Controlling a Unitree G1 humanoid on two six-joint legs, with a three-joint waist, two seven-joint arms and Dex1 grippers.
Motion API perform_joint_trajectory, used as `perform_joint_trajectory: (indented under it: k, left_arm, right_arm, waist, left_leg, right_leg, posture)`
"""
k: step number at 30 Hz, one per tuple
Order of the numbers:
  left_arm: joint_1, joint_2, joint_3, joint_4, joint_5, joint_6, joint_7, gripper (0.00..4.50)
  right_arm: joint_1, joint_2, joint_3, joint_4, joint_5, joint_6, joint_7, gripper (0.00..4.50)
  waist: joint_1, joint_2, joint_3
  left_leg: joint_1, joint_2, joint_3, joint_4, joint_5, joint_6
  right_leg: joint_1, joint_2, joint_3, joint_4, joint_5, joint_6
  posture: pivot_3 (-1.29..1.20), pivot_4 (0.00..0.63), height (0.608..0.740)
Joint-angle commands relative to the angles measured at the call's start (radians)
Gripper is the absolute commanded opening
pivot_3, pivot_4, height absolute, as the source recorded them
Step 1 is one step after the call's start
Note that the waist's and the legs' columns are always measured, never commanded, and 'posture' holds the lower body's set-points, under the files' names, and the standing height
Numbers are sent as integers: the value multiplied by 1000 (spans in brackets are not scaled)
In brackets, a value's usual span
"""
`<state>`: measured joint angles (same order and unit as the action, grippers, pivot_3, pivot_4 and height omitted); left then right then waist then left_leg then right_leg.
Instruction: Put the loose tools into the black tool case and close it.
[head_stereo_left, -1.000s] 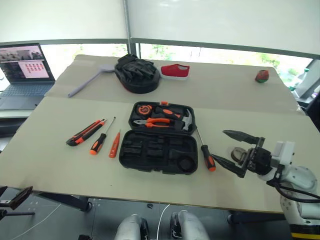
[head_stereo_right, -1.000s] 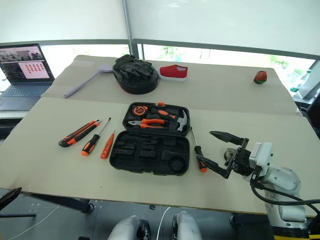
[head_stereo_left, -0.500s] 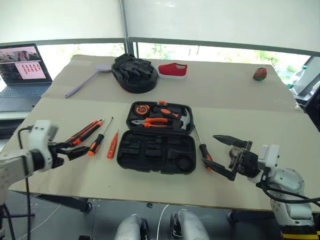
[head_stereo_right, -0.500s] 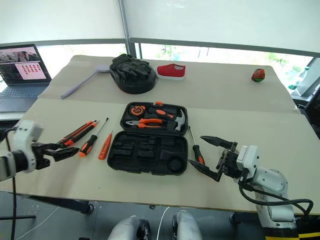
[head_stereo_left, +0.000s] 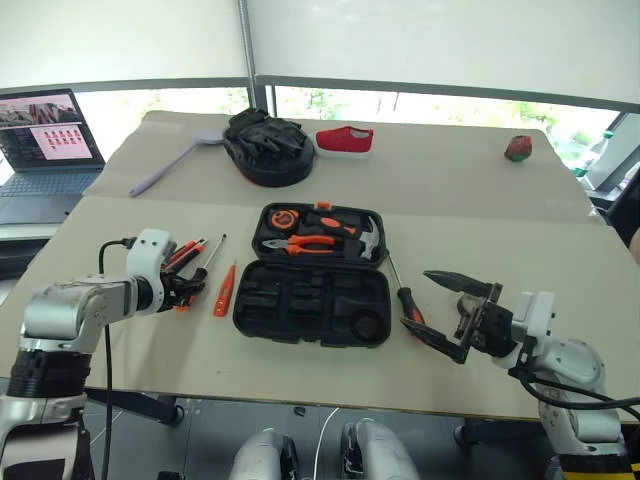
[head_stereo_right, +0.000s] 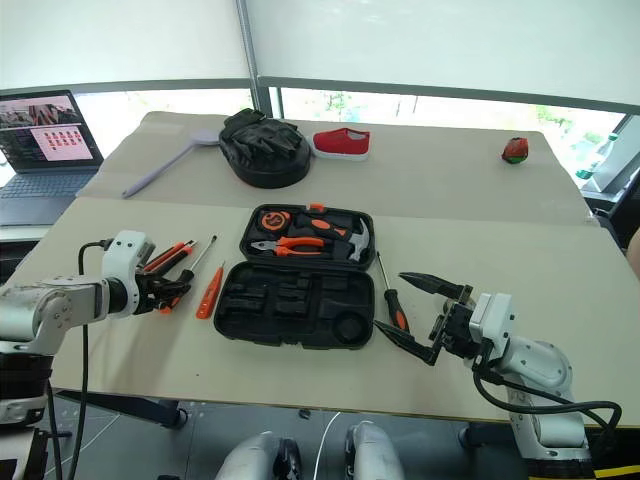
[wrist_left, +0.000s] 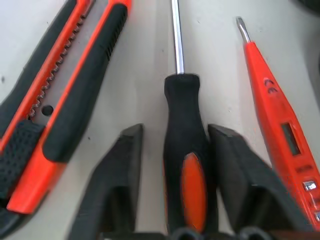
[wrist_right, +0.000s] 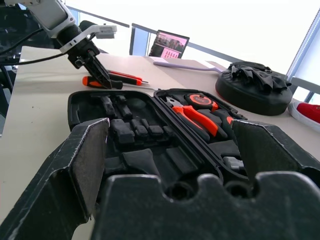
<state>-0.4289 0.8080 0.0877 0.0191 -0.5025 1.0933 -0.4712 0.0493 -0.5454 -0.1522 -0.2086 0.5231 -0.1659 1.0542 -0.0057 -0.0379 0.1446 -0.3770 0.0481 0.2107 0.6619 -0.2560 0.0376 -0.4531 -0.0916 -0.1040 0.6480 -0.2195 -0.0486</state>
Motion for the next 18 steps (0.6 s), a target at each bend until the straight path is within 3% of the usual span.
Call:
perform_joint_trajectory:
  k: [1, 5, 8, 12, 16, 18]
  left_arm:
    - [-25, 69, 33, -58, 25, -46, -48, 808]
    - [-55, 164, 47, -113, 34, -136, -157, 808]
    - [-86, 148, 5, -134, 63, -464, -348, 808]
    - [-166, 146, -217, -123, 184, -693, -595, 808]
    - [-289, 78, -378, -39, 305, -795, -709, 808]
    - [-365, 15, -489, 83, 444, -891, -714, 808]
  right_arm:
    - [11, -15, -30, -54, 7, -6, -16, 4500]
    - [43, -46, -78, -62, 18, -3, -19, 4500]
    - [40, -81, -117, -33, 15, -6, -14, 4500]
    - [-11, -122, -144, 18, 25, 16, -12, 4500]
    - [-43, -146, -143, 27, 41, 52, -5, 4500]
    - [-49, -144, -132, -3, 52, 83, -19, 4500]
  waist:
    - [-1, 0, 0]
    - [-1, -1, 0]
    - [4, 0, 0]
    - [17, 0, 0]
    - [17, 0, 0]
    - [17, 0, 0]
  left_leg:
    - [0, 0, 0, 0, 0, 0]
    - [-2, 0, 0, 0, 0, 0]
    - [-2, 0, 0, 0, 0, 0]
    - [-2, -1, 0, 2, -1, 1]
    - [-3, -1, 0, 3, 1, 5]
    - [-6, 0, 0, 7, 4, 11]
  right_leg:
    - [0, 0, 0, 0, 0, 0]
    - [-2, 0, 0, 0, 0, 0]
    - [-1, -1, 0, 0, 0, 0]
    - [0, -1, -1, -1, 0, 0]
    - [0, 2, -1, 0, 0, 0]
    - [-1, 5, -2, 0, 0, 0]
  posture:
    - [0, 150, 740]
    - [0, 150, 740]
    - [0, 150, 740]
    - [0, 150, 740]
    - [0, 150, 740]
    - [0, 150, 740]
